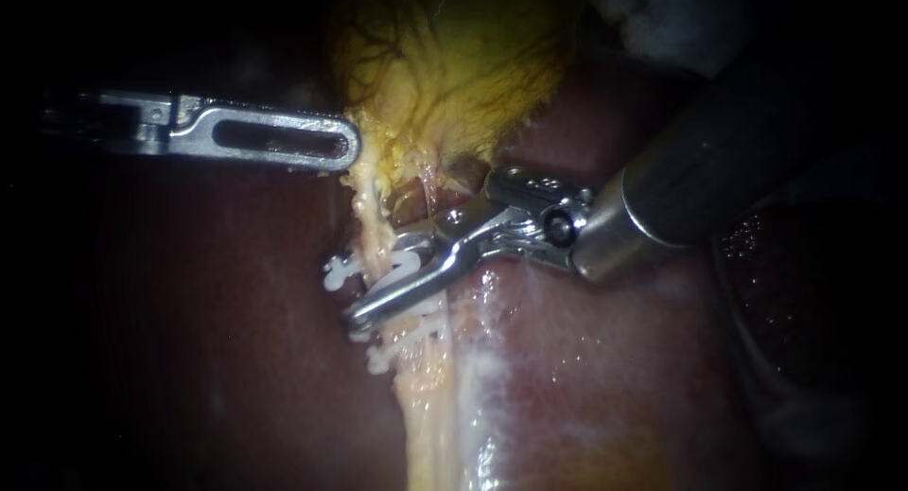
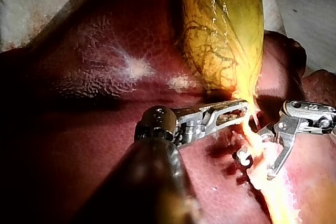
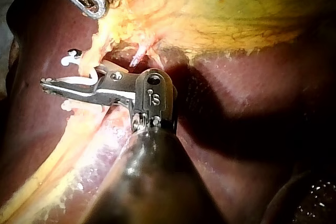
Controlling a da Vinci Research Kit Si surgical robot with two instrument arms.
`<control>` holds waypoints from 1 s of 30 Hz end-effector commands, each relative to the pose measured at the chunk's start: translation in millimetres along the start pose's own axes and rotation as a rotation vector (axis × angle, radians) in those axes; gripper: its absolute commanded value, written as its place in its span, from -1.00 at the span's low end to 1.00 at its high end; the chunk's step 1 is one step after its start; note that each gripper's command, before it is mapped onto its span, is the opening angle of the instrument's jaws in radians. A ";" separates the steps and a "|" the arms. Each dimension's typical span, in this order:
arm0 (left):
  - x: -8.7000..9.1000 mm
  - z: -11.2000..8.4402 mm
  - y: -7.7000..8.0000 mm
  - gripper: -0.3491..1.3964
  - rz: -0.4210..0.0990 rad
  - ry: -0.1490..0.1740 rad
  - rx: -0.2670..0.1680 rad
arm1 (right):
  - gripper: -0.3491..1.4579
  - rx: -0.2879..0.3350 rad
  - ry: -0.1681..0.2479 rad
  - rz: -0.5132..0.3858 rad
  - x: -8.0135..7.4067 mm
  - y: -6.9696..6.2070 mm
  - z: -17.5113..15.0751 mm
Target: Clipping third clip left tube
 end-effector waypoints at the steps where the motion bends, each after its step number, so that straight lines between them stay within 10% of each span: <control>1: 0.0 0.0 0.0 -1.00 0.000 -0.001 0.000 | -0.09 -0.007 0.005 0.001 0.3 -0.1 0.0; 9: 0.0 -0.1 0.1 -1.00 0.000 0.000 0.001 | -0.10 -0.028 0.025 0.013 2.5 -0.3 0.1; 30: 0.0 -0.3 0.1 -1.00 0.000 0.000 0.002 | -0.55 -0.043 0.042 0.013 2.5 0.3 0.3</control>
